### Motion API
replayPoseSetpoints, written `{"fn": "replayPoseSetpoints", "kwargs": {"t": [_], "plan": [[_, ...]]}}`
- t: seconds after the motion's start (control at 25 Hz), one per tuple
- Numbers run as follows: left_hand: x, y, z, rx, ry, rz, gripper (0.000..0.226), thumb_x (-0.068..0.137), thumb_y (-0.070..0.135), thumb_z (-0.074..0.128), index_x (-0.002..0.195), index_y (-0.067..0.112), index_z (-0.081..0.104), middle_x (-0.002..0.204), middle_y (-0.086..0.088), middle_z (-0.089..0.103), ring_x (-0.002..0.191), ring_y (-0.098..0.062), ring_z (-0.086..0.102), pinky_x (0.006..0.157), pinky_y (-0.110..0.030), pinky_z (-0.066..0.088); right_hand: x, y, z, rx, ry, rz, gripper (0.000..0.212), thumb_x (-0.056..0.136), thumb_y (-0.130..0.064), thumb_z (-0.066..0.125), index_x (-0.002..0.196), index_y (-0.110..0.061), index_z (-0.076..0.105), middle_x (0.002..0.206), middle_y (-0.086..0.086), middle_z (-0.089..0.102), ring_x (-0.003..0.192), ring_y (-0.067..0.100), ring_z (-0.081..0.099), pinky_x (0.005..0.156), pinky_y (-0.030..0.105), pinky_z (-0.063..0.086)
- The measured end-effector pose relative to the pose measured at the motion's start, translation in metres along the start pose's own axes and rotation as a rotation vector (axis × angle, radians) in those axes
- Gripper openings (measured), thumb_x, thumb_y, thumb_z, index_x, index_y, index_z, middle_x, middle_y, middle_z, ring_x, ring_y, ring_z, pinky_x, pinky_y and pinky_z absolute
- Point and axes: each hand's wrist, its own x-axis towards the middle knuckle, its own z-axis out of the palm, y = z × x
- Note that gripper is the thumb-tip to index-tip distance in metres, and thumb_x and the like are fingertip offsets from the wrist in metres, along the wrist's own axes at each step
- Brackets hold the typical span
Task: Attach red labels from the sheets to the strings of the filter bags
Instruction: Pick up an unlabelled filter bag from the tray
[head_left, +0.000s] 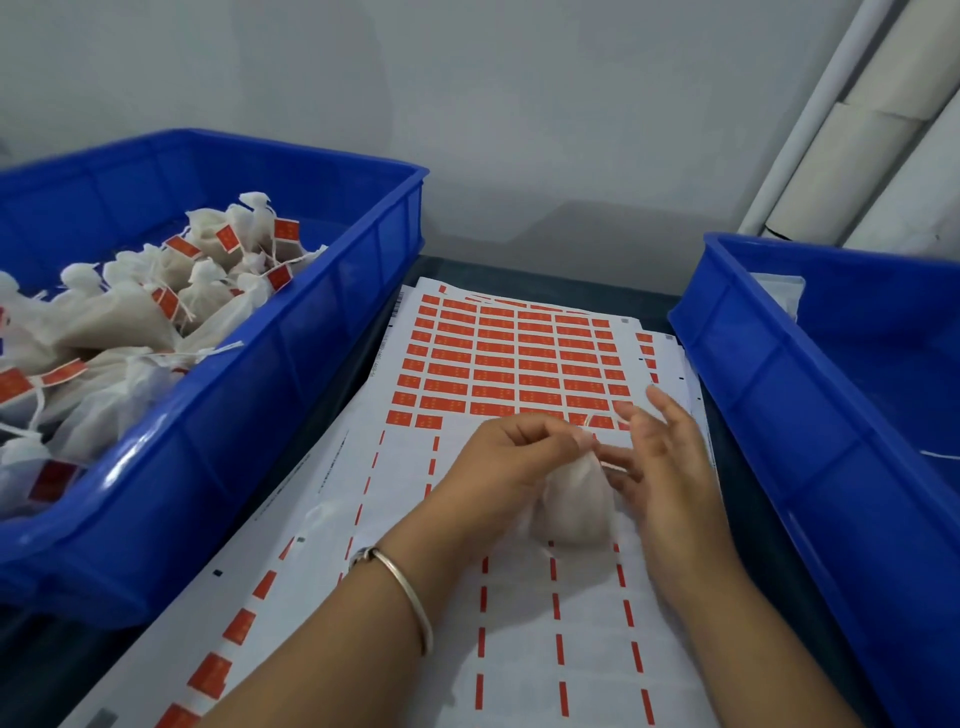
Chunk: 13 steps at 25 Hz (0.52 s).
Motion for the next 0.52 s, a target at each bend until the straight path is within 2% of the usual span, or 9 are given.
{"fn": "replayPoseSetpoints", "kwargs": {"t": [0.08, 0.12, 0.2, 0.28, 0.32, 0.4, 0.52], "plan": [[0.001, 0.000, 0.000, -0.049, 0.068, 0.021, 0.014, 0.085, 0.028, 0.064, 0.075, 0.028, 0.075, 0.092, 0.013, 0.070, 0.099, -0.015, 0.061, 0.088, -0.034, 0.049, -0.004, 0.002, 0.003, -0.035, -0.197, 0.057, 0.057, 0.061, -0.085, 0.049, 0.115, -0.068, 0.037, 0.120, -0.034, 0.051, 0.106, 0.004, 0.061, 0.085, 0.029, 0.053], [0.002, 0.000, 0.000, -0.064, 0.101, 0.021, 0.015, 0.086, 0.025, 0.064, 0.075, 0.027, 0.075, 0.089, 0.011, 0.071, 0.097, -0.017, 0.062, 0.087, -0.036, 0.051, -0.006, 0.003, 0.006, -0.095, -0.273, 0.065, 0.067, 0.056, -0.086, 0.053, 0.117, -0.065, 0.038, 0.119, -0.036, 0.050, 0.111, 0.003, 0.055, 0.089, 0.028, 0.051], [0.004, 0.001, 0.000, -0.084, 0.163, 0.021, 0.022, 0.088, 0.021, 0.061, 0.071, 0.027, 0.074, 0.082, 0.010, 0.071, 0.091, -0.018, 0.064, 0.079, -0.033, 0.056, -0.010, 0.007, 0.014, -0.294, -0.360, 0.052, 0.073, 0.052, -0.075, 0.059, 0.118, -0.050, 0.044, 0.110, -0.033, 0.052, 0.103, 0.000, 0.055, 0.080, 0.013, 0.051], [0.004, 0.001, 0.001, -0.083, 0.208, 0.030, 0.028, 0.088, 0.019, 0.061, 0.065, 0.031, 0.073, 0.078, 0.014, 0.070, 0.088, -0.016, 0.063, 0.071, -0.026, 0.056, -0.014, 0.007, 0.020, -0.455, -0.320, 0.037, 0.053, 0.056, -0.065, 0.055, 0.104, -0.046, 0.046, 0.095, -0.033, 0.052, 0.082, -0.005, 0.056, 0.060, 0.000, 0.045], [0.004, 0.000, 0.001, -0.077, 0.217, 0.040, 0.029, 0.088, 0.019, 0.061, 0.065, 0.032, 0.073, 0.078, 0.015, 0.069, 0.088, -0.015, 0.063, 0.071, -0.025, 0.055, -0.014, 0.006, 0.021, -0.469, -0.293, 0.039, 0.041, 0.059, -0.062, 0.054, 0.096, -0.045, 0.047, 0.089, -0.032, 0.053, 0.078, -0.005, 0.056, 0.055, -0.002, 0.042], [0.005, 0.000, 0.001, -0.078, 0.243, 0.066, 0.029, 0.088, 0.021, 0.061, 0.065, 0.034, 0.073, 0.078, 0.014, 0.070, 0.086, -0.015, 0.065, 0.072, -0.025, 0.056, -0.014, 0.004, 0.018, -0.457, -0.294, 0.046, 0.025, 0.066, -0.059, 0.055, 0.087, -0.046, 0.050, 0.086, -0.031, 0.056, 0.076, -0.003, 0.059, 0.053, 0.000, 0.042], [0.008, 0.001, -0.003, -0.111, 0.351, 0.093, 0.021, 0.087, 0.029, 0.061, 0.069, 0.031, 0.071, 0.079, 0.012, 0.071, 0.081, -0.012, 0.067, 0.063, -0.018, 0.053, -0.012, 0.001, 0.012, -0.439, -0.341, 0.083, 0.012, 0.080, -0.051, 0.058, 0.085, -0.040, 0.058, 0.087, -0.029, 0.060, 0.077, -0.004, 0.060, 0.053, 0.002, 0.042]]}}
